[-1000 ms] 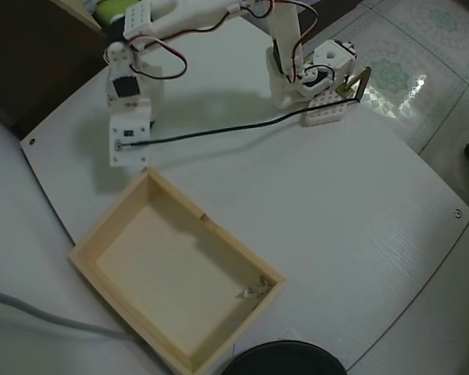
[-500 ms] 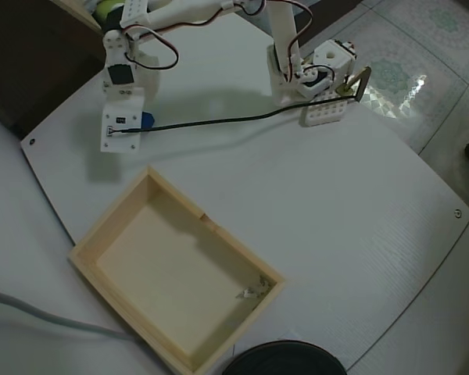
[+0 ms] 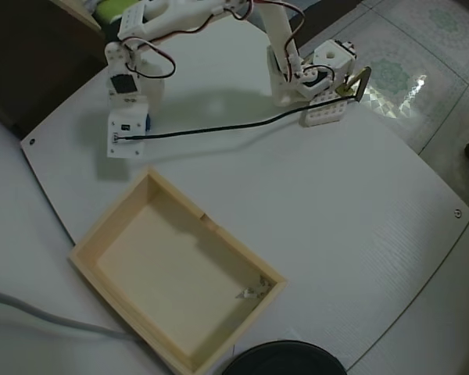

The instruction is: Pick up the small blue cube and put it into the box

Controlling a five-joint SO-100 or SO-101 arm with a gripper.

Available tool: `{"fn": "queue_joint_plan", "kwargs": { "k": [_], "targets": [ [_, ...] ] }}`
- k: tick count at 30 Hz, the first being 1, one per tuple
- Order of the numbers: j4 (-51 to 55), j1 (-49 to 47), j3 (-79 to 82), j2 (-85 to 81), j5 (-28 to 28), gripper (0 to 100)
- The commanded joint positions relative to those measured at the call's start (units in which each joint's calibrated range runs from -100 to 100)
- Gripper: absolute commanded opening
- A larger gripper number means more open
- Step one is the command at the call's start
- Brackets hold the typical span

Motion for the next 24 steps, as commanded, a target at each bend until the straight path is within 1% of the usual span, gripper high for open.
{"fn": "queue_joint_plan", "kwargs": {
  "k": [1,24],
  "targets": [
    [-0.7,-0.3,-1.1,-0.4,-0.3,21],
    [-0.7,-1.9,-0.2,0.0,-0.2,20]
  ]
}}
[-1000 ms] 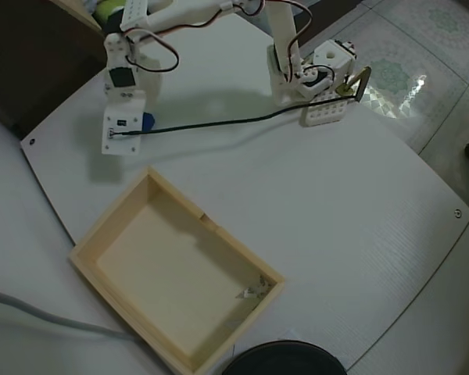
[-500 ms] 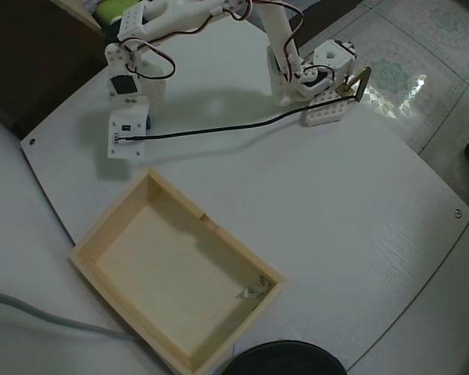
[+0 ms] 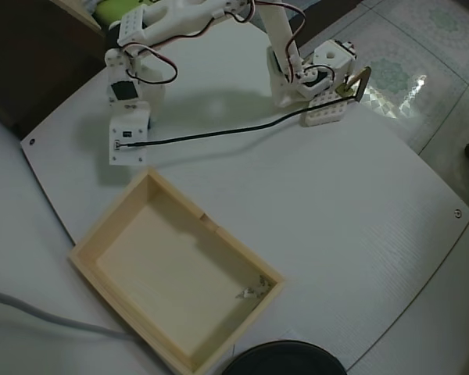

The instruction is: Pick up the small blue cube and put it into the box

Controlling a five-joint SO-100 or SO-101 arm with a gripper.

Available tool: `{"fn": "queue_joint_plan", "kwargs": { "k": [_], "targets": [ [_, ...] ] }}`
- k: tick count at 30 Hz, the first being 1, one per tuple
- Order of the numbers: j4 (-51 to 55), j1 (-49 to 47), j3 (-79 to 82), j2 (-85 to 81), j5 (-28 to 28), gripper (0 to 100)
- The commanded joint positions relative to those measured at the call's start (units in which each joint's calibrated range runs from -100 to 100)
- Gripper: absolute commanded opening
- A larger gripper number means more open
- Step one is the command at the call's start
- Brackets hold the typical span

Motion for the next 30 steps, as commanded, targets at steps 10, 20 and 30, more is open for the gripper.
{"fn": "queue_joint_plan", "kwargs": {
  "k": [10,20,30],
  "targets": [
    [-0.5,0.3,-0.2,0.3,-0.1,20],
    [-0.6,0.6,-2.4,5.0,-0.1,20],
    [-0.6,0.6,-2.4,4.6,-0.1,13]
  ]
}}
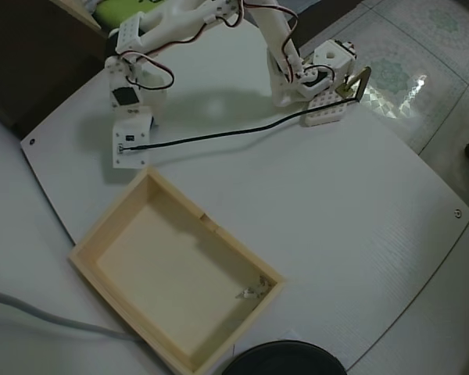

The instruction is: Pick up the small blue cube and put it into the box

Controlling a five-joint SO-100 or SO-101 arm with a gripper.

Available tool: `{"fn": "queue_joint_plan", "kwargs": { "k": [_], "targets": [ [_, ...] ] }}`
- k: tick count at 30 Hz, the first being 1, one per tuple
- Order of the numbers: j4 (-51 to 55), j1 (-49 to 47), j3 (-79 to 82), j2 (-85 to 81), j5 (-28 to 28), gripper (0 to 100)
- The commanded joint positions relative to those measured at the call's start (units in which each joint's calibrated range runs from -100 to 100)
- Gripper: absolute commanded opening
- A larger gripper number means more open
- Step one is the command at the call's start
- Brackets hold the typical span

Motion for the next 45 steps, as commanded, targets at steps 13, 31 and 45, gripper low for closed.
{"fn": "queue_joint_plan", "kwargs": {
  "k": [13,31,45],
  "targets": [
    [1.3,0.0,-3.9,-0.8,0.0,13],
    [5.3,0.0,-5.6,-9.8,0.3,13],
    [4.6,-0.6,-2.2,-10.0,0.3,23]
  ]
}}
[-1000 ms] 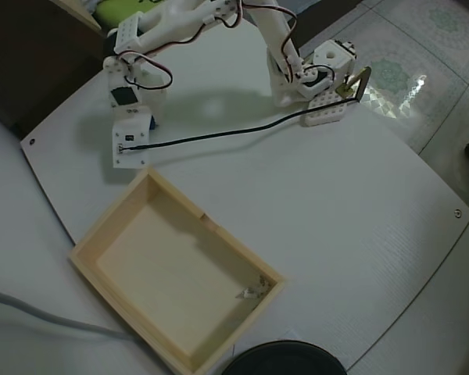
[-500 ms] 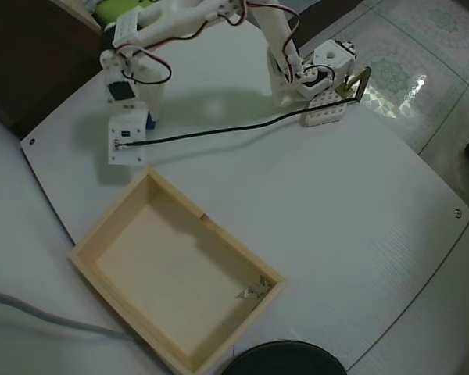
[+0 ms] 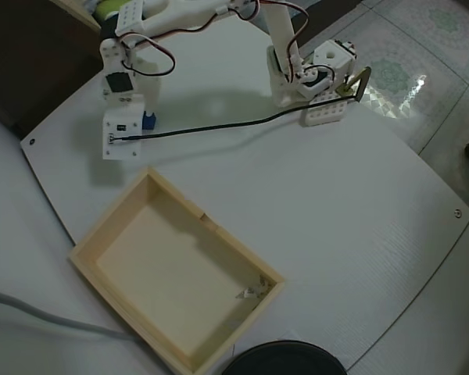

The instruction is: Pick up the small blue cube and put it into the box

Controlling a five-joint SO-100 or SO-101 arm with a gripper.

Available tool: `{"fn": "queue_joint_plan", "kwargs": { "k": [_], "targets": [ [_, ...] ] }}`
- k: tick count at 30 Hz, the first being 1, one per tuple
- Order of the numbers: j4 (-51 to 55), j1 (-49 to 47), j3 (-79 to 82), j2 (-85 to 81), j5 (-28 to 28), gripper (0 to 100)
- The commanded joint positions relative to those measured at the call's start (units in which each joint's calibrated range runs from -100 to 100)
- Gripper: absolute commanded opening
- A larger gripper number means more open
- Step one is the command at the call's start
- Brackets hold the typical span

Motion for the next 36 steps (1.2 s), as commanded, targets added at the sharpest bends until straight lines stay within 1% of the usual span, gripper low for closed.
{"fn": "queue_joint_plan", "kwargs": {
  "k": [1,8,24,30,36],
  "targets": [
    [-0.4,-0.2,-0.1,-2.8,0.3,24],
    [-0.6,0.1,0.4,-2.5,0.3,24],
    [-2.2,0.3,-0.6,4.8,0.3,24],
    [-2.2,0.4,-0.8,4.8,0.2,12],
    [-2.2,0.4,-0.8,4.8,0.2,11]
  ]
}}
